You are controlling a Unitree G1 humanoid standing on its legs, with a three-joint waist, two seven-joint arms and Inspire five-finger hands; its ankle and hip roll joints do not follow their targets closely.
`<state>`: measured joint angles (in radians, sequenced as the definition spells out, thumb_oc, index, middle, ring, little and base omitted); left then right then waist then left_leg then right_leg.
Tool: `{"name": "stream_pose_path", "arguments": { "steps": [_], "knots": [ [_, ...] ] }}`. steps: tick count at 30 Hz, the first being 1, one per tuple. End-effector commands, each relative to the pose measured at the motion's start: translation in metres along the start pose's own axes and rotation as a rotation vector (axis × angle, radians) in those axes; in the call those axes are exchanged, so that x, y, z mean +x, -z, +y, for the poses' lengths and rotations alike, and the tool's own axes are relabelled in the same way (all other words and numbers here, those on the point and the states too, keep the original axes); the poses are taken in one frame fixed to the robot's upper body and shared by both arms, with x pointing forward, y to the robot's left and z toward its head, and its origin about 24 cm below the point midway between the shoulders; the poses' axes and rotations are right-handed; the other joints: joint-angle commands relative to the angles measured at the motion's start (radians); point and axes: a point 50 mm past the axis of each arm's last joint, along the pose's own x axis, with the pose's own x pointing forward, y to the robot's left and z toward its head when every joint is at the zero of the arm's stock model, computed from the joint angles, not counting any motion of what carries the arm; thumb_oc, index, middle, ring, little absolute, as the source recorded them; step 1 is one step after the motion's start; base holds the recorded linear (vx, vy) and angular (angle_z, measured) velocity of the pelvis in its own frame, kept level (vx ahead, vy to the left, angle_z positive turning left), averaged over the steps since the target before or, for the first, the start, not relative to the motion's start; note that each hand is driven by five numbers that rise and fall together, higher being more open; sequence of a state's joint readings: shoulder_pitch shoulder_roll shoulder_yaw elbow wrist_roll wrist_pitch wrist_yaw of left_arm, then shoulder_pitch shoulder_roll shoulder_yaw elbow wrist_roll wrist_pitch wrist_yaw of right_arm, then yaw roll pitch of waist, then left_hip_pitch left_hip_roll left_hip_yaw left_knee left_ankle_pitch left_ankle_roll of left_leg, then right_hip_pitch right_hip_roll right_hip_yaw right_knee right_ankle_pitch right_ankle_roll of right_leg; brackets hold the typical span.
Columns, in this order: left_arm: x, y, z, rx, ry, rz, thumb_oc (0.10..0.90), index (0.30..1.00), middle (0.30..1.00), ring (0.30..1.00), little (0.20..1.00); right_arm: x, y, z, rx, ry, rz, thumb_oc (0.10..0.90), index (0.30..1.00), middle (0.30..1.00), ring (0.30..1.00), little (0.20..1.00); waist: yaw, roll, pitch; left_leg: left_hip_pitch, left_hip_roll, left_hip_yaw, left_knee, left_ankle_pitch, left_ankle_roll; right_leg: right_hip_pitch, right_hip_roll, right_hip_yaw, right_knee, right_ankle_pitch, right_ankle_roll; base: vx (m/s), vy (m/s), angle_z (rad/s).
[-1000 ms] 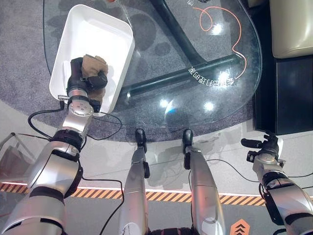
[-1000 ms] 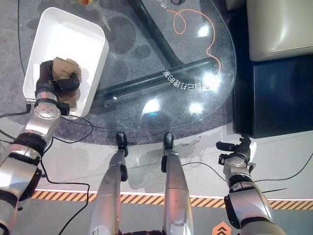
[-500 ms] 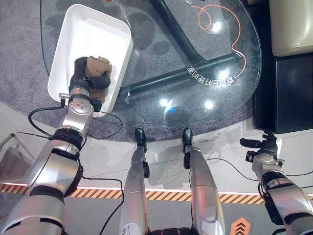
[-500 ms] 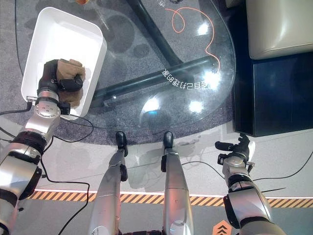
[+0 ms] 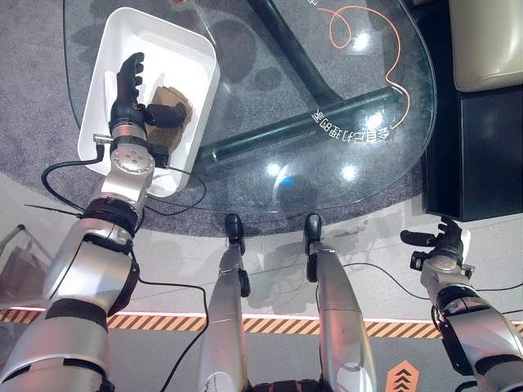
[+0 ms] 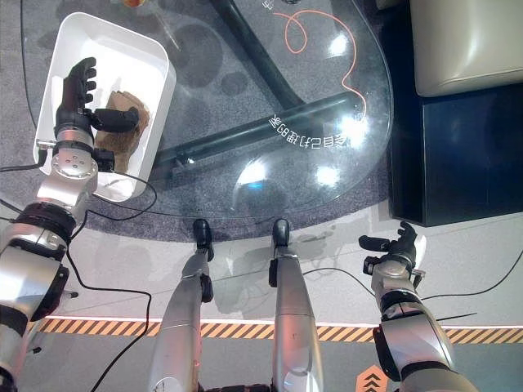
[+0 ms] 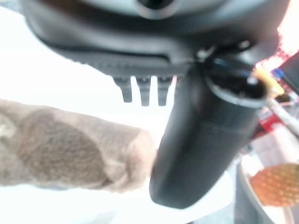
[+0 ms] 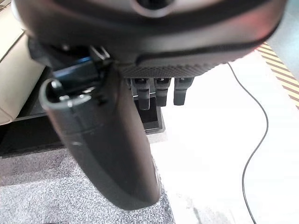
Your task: Wipe the table with a cloth and put it in the basket.
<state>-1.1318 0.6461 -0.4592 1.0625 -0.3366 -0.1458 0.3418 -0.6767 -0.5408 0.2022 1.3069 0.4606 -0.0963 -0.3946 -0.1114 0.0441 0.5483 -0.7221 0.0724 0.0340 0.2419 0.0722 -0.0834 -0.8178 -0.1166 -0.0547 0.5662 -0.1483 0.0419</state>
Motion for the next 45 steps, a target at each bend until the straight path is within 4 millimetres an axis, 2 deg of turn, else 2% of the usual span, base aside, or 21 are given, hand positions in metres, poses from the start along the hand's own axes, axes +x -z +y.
{"name": "stream_pose_path", "arguments": {
  "steps": [1,8,10,11,14,17,18,22,24,25,26,27,28,32,34,36,38,40,42,43,45],
  "knots": [
    [0.013,-0.034,0.043,-0.004,-0.176,-0.147,0.800,0.900,0.900,0.900,0.900,0.001,0.011,-0.014,-0.041,0.044,0.003,0.800,0.900,0.900,0.900,0.900,0.011,-0.019,-0.028,0.017,-0.054,0.035,0.115,-0.095,0.040,0.053,0.066,-0.008,-0.140,0.108,0.022,0.00,0.000,0.00],
    [0.006,-0.032,0.050,-0.013,-0.203,-0.215,0.800,0.900,0.900,0.900,0.900,-0.005,0.035,-0.012,-0.045,0.027,0.051,0.800,0.900,0.900,0.900,0.900,0.022,-0.015,-0.028,0.161,-0.054,0.017,-0.003,-0.063,0.027,0.182,0.059,0.007,-0.241,0.142,0.049,0.01,-0.037,-0.03],
    [0.006,-0.032,0.050,-0.015,-0.202,-0.212,0.800,0.900,0.900,0.900,0.900,-0.005,0.036,-0.012,-0.046,0.026,0.051,0.800,0.900,0.900,0.900,0.900,0.023,-0.014,-0.028,0.165,-0.054,0.017,-0.012,-0.055,0.026,0.187,0.058,0.007,-0.252,0.151,0.049,0.00,-0.028,-0.08],
    [0.001,-0.023,0.059,-0.052,-0.228,-0.215,0.800,0.900,0.900,0.900,0.900,-0.009,0.049,-0.013,-0.053,0.024,0.078,0.800,0.900,0.900,0.900,0.900,0.031,-0.012,-0.028,0.252,-0.056,0.016,-0.061,-0.050,0.020,0.272,0.046,0.003,-0.302,0.162,0.059,0.02,-0.031,-0.06],
    [-0.004,-0.011,0.066,-0.056,-0.245,-0.200,0.800,0.900,0.900,0.900,0.900,-0.011,0.061,-0.018,-0.070,0.019,0.104,0.800,0.900,0.900,0.900,0.900,0.038,-0.012,-0.042,0.313,-0.056,0.019,-0.100,-0.043,0.015,0.335,0.038,0.001,-0.343,0.171,0.063,0.05,-0.022,-0.05],
    [-0.021,0.031,0.081,-0.044,-0.260,-0.097,0.800,0.900,0.900,0.900,0.900,-0.021,0.098,-0.033,-0.134,0.013,0.174,0.800,0.900,0.900,0.900,0.900,0.056,-0.006,-0.117,0.413,-0.055,0.024,-0.177,-0.034,0.008,0.441,0.023,-0.001,-0.410,0.174,0.068,0.09,0.000,-0.08],
    [-0.024,0.037,0.082,-0.043,-0.263,-0.075,0.800,0.900,0.900,0.900,0.900,-0.023,0.102,-0.035,-0.139,0.012,0.180,0.800,0.900,0.900,0.900,0.900,0.057,-0.005,-0.122,0.423,-0.055,0.024,-0.184,-0.033,0.008,0.450,0.022,-0.001,-0.415,0.174,0.069,0.09,-0.005,-0.04],
    [-0.051,0.090,0.087,-0.019,-0.237,0.098,0.800,0.900,0.900,0.900,0.900,-0.040,0.139,-0.046,-0.203,0.001,0.261,0.800,0.900,0.900,0.900,0.900,0.072,0.002,-0.190,0.507,-0.055,0.016,-0.235,-0.030,0.004,0.555,0.011,-0.010,-0.476,0.175,0.071,0.10,-0.012,-0.01],
    [-0.073,0.124,0.089,0.000,-0.219,0.229,0.800,0.900,0.900,0.900,0.900,-0.052,0.159,-0.050,-0.238,-0.002,0.311,0.800,0.900,0.900,0.900,0.900,0.077,0.006,-0.229,0.557,-0.055,0.012,-0.264,-0.029,0.004,0.613,0.005,-0.017,-0.509,0.177,0.074,0.13,0.002,0.08],
    [-0.091,0.149,0.091,-0.030,-0.210,0.340,0.800,0.900,0.900,0.900,0.900,-0.057,0.169,-0.055,-0.258,-0.003,0.338,0.800,0.900,0.900,0.900,0.900,0.079,0.008,-0.250,0.584,-0.056,0.009,-0.276,-0.030,0.005,0.646,0.003,-0.020,-0.525,0.177,0.076,0.11,0.009,0.08],
    [-0.100,0.161,0.091,-0.043,-0.203,0.390,0.800,0.900,0.900,0.900,0.900,-0.060,0.174,-0.056,-0.268,-0.004,0.350,0.800,0.900,0.900,0.900,0.900,0.080,0.009,-0.260,0.594,-0.056,0.008,-0.279,-0.030,0.005,0.659,0.002,-0.021,-0.530,0.177,0.076,0.08,0.005,0.08],
    [-0.101,0.161,0.091,-0.044,-0.203,0.391,0.800,0.900,0.900,0.900,0.900,-0.060,0.174,-0.057,-0.270,-0.005,0.350,0.800,0.900,0.900,0.900,0.900,0.078,0.009,-0.260,0.596,-0.056,0.007,-0.280,-0.030,0.005,0.661,0.002,-0.022,-0.531,0.177,0.076,0.10,0.018,0.11],
    [-0.139,0.202,0.091,-0.033,-0.162,0.582,0.800,0.900,0.900,0.900,0.900,-0.068,0.186,-0.061,-0.300,-0.015,0.384,0.800,0.900,0.900,0.900,0.900,0.083,0.011,-0.292,0.628,-0.055,0.003,-0.288,-0.032,0.007,0.699,0.000,-0.023,-0.539,0.174,0.077,0.11,0.020,0.12],
    [-0.210,0.253,0.088,0.028,-0.089,0.847,0.800,0.900,0.900,0.900,0.900,-0.082,0.205,-0.065,-0.366,-0.042,0.447,0.800,0.900,0.900,0.900,0.900,0.093,0.013,-0.349,0.689,-0.052,-0.009,-0.306,-0.039,0.012,0.765,-0.005,-0.028,-0.551,0.164,0.077,0.15,0.021,0.11],
    [-0.240,0.268,0.085,0.057,-0.060,0.960,0.800,0.900,0.900,0.900,0.900,-0.087,0.212,-0.066,-0.395,-0.059,0.476,0.800,0.900,0.900,0.900,0.900,0.096,0.012,-0.373,0.712,-0.048,-0.010,-0.313,-0.044,0.012,0.790,-0.005,-0.031,-0.558,0.159,0.078,0.14,0.017,0.04],
    [-0.282,0.284,0.078,0.091,0.019,1.107,0.800,0.900,0.900,0.900,0.900,-0.096,0.223,-0.068,-0.434,-0.089,0.521,0.800,0.900,0.900,0.900,0.900,0.099,0.004,-0.406,0.741,-0.040,-0.001,-0.318,-0.053,0.010,0.825,-0.006,-0.037,-0.570,0.153,0.079,0.13,0.012,0.09],
    [-0.303,0.289,0.071,0.106,0.105,1.177,0.800,0.900,0.900,0.900,0.900,-0.099,0.227,-0.068,-0.457,-0.114,0.540,0.800,0.900,0.900,0.900,0.900,0.100,0.000,-0.418,0.756,-0.036,0.001,-0.321,-0.059,0.010,0.840,-0.007,-0.041,-0.576,0.151,0.080,0.05,0.007,0.14],
    [-0.312,0.291,0.067,0.102,0.131,1.208,0.800,0.900,0.900,0.900,0.900,-0.101,0.229,-0.067,-0.458,-0.126,0.558,0.800,0.900,0.900,0.900,0.900,0.101,-0.002,-0.422,0.762,-0.034,0.003,-0.322,-0.061,0.010,0.847,-0.007,-0.041,-0.581,0.152,0.080,0.01,0.005,0.03],
    [-0.349,0.296,0.045,0.065,0.297,1.340,0.800,0.900,0.900,0.900,0.900,-0.108,0.237,-0.064,-0.468,-0.175,0.621,0.800,0.900,0.900,0.900,0.900,0.107,-0.009,-0.438,0.786,-0.028,0.010,-0.329,-0.069,0.009,0.877,-0.012,-0.053,-0.602,0.154,0.085,0.00,0.000,0.00],
    [-0.352,0.296,0.042,0.060,0.313,1.352,0.800,0.900,0.900,0.900,0.900,-0.109,0.238,-0.064,-0.470,-0.178,0.625,0.800,0.900,0.900,0.900,0.900,0.107,-0.009,-0.439,0.787,-0.027,0.010,-0.329,-0.069,0.009,0.879,-0.012,-0.053,-0.604,0.155,0.085,0.00,0.000,0.00],
    [-0.372,0.295,0.023,0.048,0.454,1.408,0.800,0.900,0.900,0.900,0.900,-0.116,0.245,-0.060,-0.500,-0.229,0.689,0.800,0.900,0.900,0.900,0.900,0.111,-0.013,-0.448,0.796,-0.024,0.013,-0.329,-0.074,0.009,0.890,-0.013,-0.055,-0.611,0.158,0.088,0.00,0.000,0.00]
  ]
}}
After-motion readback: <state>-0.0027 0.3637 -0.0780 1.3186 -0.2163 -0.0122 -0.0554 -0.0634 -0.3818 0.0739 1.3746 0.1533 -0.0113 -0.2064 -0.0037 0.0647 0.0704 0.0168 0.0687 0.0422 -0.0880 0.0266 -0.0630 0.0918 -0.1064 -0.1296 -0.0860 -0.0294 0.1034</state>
